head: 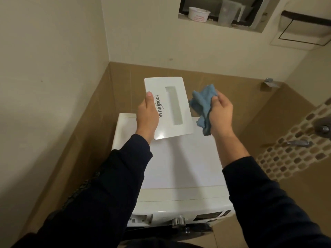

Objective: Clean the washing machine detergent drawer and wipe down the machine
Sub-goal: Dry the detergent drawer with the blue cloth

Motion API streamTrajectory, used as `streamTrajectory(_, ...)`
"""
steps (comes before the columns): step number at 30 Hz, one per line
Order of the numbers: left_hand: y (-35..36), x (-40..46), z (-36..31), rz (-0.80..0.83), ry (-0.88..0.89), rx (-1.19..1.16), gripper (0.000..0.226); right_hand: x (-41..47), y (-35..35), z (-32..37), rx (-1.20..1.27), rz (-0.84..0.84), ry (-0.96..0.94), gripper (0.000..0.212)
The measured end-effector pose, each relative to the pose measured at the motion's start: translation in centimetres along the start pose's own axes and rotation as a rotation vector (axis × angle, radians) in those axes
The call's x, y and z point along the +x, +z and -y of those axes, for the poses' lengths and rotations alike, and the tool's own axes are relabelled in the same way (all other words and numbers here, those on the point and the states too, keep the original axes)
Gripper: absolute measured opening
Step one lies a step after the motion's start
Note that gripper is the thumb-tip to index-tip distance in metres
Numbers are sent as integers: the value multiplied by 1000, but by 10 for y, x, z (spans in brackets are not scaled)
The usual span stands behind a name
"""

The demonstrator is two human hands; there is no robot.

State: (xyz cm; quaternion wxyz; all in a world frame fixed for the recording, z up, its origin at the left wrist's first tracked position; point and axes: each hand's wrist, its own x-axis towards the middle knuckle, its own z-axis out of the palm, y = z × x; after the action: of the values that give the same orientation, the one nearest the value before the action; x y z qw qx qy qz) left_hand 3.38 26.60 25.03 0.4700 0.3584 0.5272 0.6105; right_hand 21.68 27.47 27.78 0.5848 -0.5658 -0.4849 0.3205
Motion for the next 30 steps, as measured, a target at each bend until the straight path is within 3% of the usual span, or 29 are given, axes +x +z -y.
streamTrajectory(5, 5, -6, 10, 21, -9, 30, 42, 22, -1, 35, 16, -95, -255, 32)
streamTrajectory(10, 19, -14, 7, 91, -6, 8, 41, 4, 39, 12, -424, 33, -473, 38)
streamTrajectory(13, 19, -16, 13, 93, 52, 98, 43, -2, 57, -4, -625, 119, -471, 41)
streamTrajectory(16, 12, -14, 16, 97, 61, 126, 52, -6, 64, -4, -652, 137, -484, 47)
streamTrajectory(26, 1, -7, 10, 174, 23, 154, 62, -29, 78, 10, -656, 480, -682, 47)
streamTrajectory(30, -2, -7, 3, 230, -47, -77, 79, -43, 77, 7, -687, 605, -721, 58)
